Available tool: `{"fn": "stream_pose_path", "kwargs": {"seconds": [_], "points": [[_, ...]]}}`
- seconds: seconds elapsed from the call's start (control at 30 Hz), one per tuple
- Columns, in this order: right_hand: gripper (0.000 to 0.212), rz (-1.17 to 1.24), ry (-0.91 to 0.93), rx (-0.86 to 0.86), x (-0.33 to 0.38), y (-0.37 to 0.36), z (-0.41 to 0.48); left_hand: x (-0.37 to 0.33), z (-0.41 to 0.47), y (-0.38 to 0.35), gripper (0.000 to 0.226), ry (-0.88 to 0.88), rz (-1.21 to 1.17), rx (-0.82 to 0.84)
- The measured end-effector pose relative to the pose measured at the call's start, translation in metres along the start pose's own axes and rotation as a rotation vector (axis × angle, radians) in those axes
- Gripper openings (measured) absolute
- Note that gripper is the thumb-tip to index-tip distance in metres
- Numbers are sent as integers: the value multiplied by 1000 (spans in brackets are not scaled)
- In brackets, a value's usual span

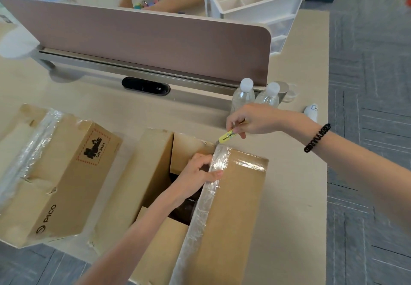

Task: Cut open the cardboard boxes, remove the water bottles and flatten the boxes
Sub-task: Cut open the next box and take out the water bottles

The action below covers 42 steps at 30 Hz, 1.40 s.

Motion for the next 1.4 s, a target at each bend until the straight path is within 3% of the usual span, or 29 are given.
{"fn": "stream_pose_path", "kwargs": {"seconds": [0.5,0.8,1.13,1.3,1.4], "points": [[26,-342,46,8,17,3,-4,-5,-3,-1,13,27,33,53],[17,-226,32,-2,5,-3,-17,-3,-3,-5,9,25,6,33],[19,-203,59,-78,0,-9,-28,0,-1,-6,21,21,-35,8],[20,-174,23,4,1,-23,-38,1,-3,-1,19,14,-33,27],[15,-85,-6,-159,-4,-27,-48,2,-3,2,24,-13,18,11]]}}
Point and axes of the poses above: each hand's wrist, its own z-axis towards the middle knuckle, its own y-axis out of the back of the hand, x = y × z, the point moved 1 cm from there along z, towards the middle knuckle, and after that the axes turned 11 degrees about z, right-handed, at the moved point
